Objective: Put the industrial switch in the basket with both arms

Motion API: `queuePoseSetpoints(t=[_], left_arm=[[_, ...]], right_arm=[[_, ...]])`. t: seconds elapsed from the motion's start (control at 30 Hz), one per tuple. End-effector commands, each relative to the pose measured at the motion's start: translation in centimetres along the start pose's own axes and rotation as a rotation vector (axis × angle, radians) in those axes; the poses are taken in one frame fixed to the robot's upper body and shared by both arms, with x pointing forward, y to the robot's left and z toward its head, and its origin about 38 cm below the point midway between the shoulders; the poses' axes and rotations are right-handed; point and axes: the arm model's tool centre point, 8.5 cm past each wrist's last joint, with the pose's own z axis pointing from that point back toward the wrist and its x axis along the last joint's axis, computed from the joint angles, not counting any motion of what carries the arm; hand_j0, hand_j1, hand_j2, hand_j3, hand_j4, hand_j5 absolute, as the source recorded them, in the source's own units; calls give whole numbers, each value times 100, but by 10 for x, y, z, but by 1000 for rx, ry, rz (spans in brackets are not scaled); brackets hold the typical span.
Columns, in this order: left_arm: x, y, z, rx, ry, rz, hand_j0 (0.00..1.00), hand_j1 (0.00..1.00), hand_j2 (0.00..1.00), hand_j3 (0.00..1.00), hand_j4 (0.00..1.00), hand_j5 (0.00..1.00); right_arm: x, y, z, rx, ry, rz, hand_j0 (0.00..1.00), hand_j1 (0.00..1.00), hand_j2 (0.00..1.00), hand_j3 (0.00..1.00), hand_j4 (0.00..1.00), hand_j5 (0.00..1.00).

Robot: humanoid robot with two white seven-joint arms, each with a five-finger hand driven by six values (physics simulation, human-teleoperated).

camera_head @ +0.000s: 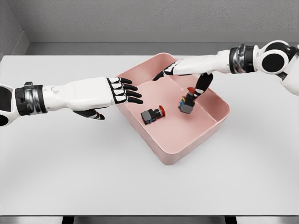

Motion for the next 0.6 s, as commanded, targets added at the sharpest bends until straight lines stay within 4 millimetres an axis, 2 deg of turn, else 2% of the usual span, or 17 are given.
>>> queuePoseSetpoints(t=[0.0, 0.1, 0.33, 0.57], left_arm=[[0, 1, 0, 5, 0, 5, 100, 100, 100, 100, 100, 100], [0, 0, 0, 4, 1, 4, 100, 100, 100, 100, 100, 100], [-1, 1, 1, 4, 3, 5, 100, 100, 100, 100, 100, 100], [-2, 1, 4, 2, 10, 5, 100, 100, 100, 100, 100, 100]], right_arm=[[-4, 5, 1, 16, 9, -11, 100, 100, 100, 100, 100, 100], [4, 3, 5, 24, -29, 21, 100, 100, 100, 100, 100, 100], [-14, 2, 71, -47, -2, 57, 100, 100, 100, 100, 100, 100], [-25, -2, 103, -91, 56, 46, 100, 100, 100, 100, 100, 100]])
